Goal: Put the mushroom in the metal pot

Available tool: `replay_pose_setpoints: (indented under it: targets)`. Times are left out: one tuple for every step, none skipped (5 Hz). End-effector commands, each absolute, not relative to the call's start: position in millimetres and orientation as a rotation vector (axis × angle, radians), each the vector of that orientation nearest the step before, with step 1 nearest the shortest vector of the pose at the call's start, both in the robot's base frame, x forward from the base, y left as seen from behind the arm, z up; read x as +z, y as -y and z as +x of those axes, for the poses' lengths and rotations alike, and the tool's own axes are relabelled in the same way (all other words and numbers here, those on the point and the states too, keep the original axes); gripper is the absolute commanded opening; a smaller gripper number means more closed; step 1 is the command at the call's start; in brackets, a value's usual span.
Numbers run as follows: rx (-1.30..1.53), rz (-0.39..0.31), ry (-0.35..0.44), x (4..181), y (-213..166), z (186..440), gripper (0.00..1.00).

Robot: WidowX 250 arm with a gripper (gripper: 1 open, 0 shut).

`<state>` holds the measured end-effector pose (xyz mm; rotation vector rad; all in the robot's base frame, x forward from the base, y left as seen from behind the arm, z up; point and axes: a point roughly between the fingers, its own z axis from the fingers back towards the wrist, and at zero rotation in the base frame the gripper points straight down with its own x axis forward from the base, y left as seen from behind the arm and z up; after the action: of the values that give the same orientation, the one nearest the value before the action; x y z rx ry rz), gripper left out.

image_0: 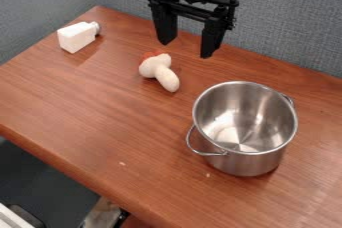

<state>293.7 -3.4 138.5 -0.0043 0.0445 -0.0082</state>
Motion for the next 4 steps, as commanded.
replay_pose_setpoints:
  targets:
    - [0.031, 0.015, -0.094, 123.8, 14, 300, 1.0]
    - [0.144, 0.008, -0.097, 119.2, 3, 300, 1.0]
    - [0.26, 0.012, -0.099, 113.1, -11, 298, 1.0]
    - [0.396, 0.016, -0.098, 105.1, -23, 296, 1.0]
